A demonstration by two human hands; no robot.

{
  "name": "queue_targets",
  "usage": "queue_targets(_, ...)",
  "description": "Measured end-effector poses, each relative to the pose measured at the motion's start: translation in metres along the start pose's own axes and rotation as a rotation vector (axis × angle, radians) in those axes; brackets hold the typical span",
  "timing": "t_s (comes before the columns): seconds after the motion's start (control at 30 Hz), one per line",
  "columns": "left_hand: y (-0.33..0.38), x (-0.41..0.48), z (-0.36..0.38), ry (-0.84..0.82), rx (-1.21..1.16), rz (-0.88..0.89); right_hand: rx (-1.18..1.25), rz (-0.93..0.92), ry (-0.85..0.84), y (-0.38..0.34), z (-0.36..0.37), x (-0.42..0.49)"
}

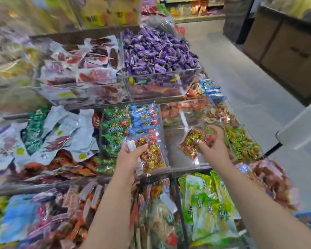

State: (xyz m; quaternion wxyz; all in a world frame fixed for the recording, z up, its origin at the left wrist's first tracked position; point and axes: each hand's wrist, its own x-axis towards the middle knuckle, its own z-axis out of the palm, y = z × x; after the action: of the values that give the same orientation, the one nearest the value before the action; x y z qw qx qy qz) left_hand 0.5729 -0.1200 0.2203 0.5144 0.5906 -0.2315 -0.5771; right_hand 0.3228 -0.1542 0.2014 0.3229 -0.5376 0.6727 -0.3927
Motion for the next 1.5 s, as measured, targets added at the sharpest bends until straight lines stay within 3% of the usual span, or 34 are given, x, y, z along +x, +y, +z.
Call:
queue_targets(0.13, 0.008, 0.020, -0.001, 0.000, -0.022, 0.004, 0.579, 0.485, -0.046, 0.005, 0.021, 0.033)
queue_targets(0.23, 0.016, 0.031, 0.001, 0.025, -0.065, 0.033, 0.594, 0.644, -0.096, 0.014, 0.033, 0.060)
queue_targets(0.47, 0.046, 0.076, 0.015, 0.060, -0.072, 0.083, 0.334, 0.586, -0.027, 0.016, 0.060, 0.133)
queue_targets(0.7, 0.057, 0.129, 0.025, 0.095, -0.043, -0.118, -0.015, 0.546, -0.191, 0.027, 0.121, 0.184)
queue_targets(0.77, 0.056, 0.141, 0.024, 0.081, -0.033, -0.131, 0.132, 0.581, -0.120, 0.024, 0.137, 0.190)
queue_targets(0.83, 0.052, 0.149, 0.021, 0.059, -0.047, -0.122, 0.514, 0.690, 0.006, 0.024, 0.145, 0.192)
queue_targets(0.9, 0.049, 0.153, 0.019, 0.037, -0.063, -0.106, 0.702, 0.765, -0.069, 0.033, 0.145, 0.187)
queue_targets(1.0, 0.045, 0.154, 0.017, 0.043, -0.096, -0.109, 0.510, 0.716, -0.386, 0.060, 0.148, 0.167)
queue_targets(1.17, 0.046, 0.151, 0.018, 0.007, -0.113, -0.094, -0.041, 0.524, -0.183, 0.074, 0.166, 0.174)
queue_targets(1.4, 0.047, 0.149, 0.016, -0.025, -0.120, -0.103, -0.135, 0.575, -0.243, 0.076, 0.180, 0.206)
queue_targets(1.5, 0.048, 0.147, 0.017, -0.021, -0.111, -0.108, -0.008, 0.618, -0.220, 0.081, 0.174, 0.203)
